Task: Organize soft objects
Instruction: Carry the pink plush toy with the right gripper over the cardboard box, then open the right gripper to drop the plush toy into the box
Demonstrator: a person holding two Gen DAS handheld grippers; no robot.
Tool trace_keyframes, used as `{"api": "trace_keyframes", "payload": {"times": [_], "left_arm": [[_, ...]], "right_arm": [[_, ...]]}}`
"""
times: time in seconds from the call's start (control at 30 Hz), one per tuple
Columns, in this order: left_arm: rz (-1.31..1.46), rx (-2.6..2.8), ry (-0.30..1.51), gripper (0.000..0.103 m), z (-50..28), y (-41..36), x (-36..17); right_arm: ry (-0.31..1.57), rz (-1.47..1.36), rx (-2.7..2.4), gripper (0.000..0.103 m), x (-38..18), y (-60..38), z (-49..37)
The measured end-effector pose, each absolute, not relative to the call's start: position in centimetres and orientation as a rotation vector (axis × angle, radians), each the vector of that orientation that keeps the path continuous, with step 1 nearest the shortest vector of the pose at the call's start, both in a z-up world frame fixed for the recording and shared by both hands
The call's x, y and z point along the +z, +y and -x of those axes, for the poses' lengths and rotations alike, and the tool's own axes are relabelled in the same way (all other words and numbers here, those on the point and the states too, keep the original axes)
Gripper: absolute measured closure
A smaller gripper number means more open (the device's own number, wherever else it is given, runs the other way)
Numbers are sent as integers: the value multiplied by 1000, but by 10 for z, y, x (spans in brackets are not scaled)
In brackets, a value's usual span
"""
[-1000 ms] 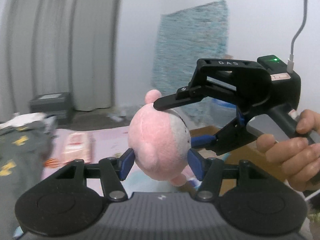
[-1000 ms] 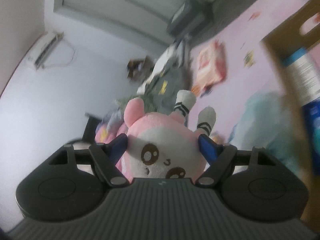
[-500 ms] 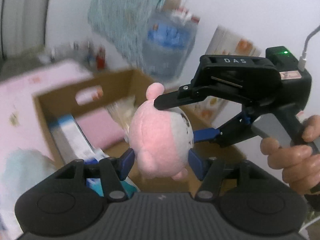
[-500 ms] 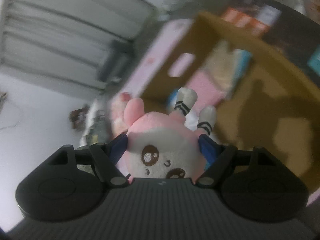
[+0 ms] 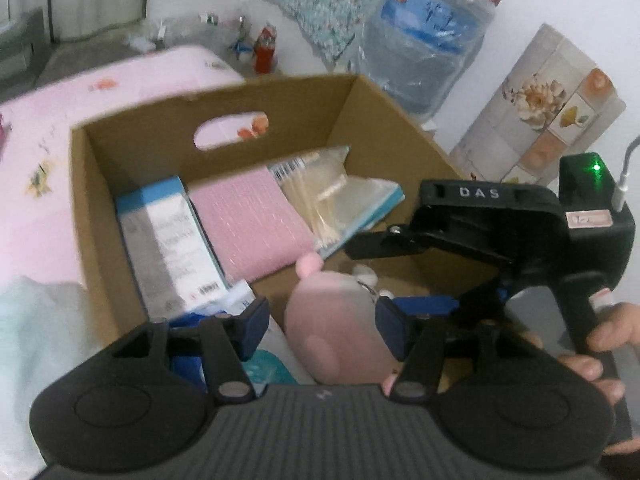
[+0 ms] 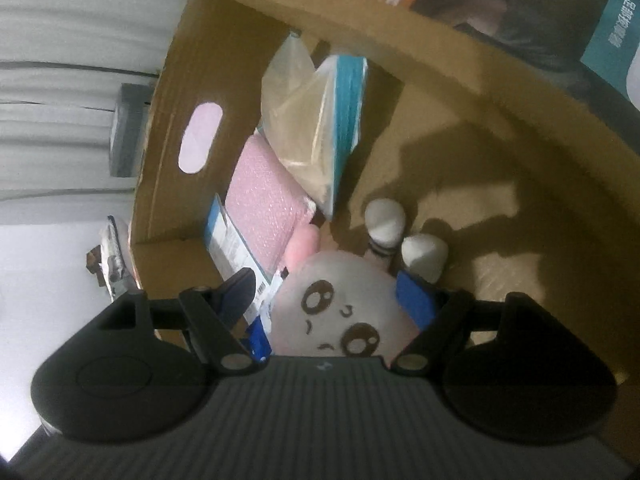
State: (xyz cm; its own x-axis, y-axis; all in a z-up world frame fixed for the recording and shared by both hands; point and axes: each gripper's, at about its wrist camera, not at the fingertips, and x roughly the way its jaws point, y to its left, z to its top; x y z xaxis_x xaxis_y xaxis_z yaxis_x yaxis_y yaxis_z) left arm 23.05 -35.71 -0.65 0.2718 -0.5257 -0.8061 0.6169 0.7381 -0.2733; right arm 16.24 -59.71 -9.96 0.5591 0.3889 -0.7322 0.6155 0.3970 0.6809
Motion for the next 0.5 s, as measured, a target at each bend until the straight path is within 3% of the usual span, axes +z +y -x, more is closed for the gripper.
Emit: {"api": "trace_keyframes", "payload": {"times": [0.3,0.5], "left_arm": [[-97,-749,847,23,-200,-299,54],[-135,-649,737,15,-166,-248,73]], "right_arm": [[986,-1085,-132,22,-67,-592,-147],[903,-1047,-47,22,-35,-577,-134]]}}
